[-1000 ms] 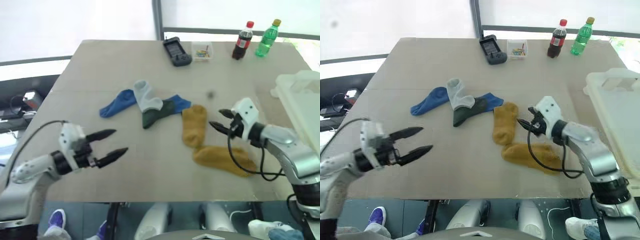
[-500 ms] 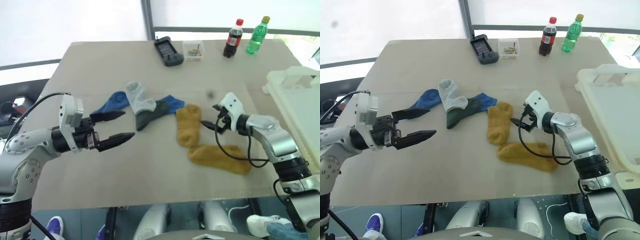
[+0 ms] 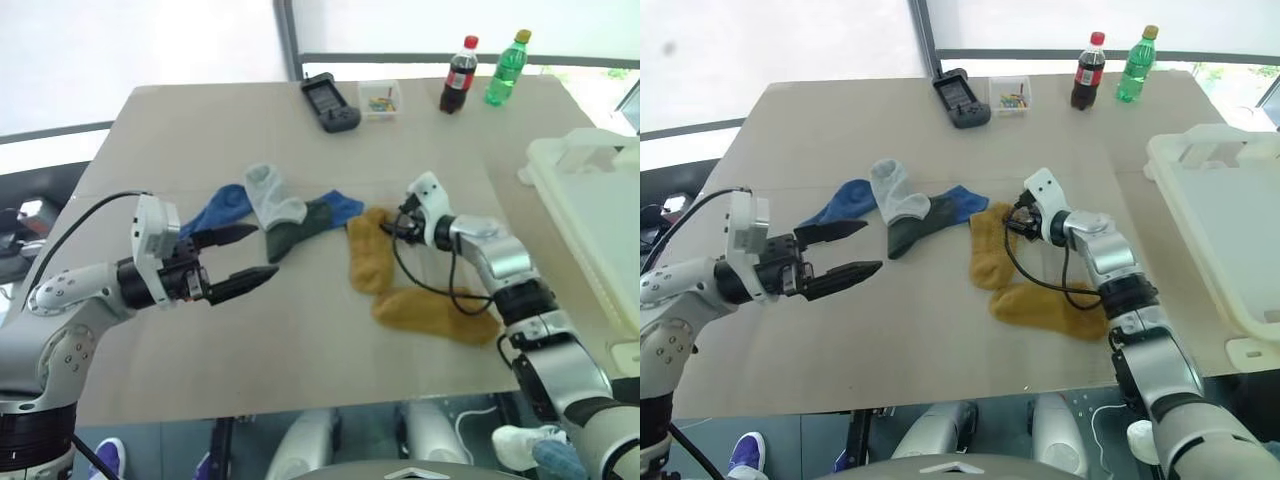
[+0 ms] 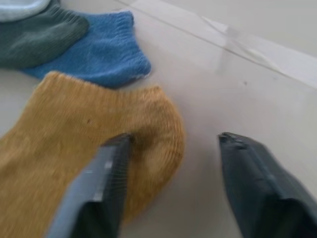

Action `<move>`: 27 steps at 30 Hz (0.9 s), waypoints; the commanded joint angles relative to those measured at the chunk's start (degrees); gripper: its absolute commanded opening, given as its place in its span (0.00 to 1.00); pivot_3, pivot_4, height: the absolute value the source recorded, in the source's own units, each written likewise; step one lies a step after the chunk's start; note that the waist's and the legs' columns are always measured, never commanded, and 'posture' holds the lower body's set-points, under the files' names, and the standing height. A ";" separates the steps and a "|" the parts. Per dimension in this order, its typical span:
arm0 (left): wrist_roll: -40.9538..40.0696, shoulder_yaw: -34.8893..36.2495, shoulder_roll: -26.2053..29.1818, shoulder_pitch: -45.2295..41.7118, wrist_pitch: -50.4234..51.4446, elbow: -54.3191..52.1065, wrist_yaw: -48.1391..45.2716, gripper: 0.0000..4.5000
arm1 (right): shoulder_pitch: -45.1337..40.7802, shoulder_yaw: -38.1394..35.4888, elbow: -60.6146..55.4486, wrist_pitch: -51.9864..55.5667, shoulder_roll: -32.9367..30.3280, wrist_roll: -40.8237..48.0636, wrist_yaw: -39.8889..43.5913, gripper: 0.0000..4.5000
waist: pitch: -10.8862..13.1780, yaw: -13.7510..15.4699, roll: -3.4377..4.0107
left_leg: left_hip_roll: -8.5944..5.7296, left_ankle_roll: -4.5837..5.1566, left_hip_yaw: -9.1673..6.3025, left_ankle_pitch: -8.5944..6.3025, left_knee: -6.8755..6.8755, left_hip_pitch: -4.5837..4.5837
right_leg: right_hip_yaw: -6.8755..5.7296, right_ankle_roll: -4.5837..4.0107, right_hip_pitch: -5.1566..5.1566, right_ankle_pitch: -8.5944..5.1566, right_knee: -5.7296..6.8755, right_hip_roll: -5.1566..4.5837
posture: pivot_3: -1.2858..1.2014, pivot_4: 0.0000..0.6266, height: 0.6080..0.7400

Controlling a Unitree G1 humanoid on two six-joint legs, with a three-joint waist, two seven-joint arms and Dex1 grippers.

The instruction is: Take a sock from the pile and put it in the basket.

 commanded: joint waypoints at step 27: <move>0.14 -1.74 -3.59 -0.01 -0.80 -2.28 3.77 1.00 | 18.24 -12.18 -24.67 11.95 -7.79 -7.97 -13.93 0.02 | -0.15 1.81 -0.14 | -0.04 0.00 0.13 0.00 0.21 0.03 | 0.13 0.00 -0.04 0.00 0.37 0.02 | 0.52 0.24 1.00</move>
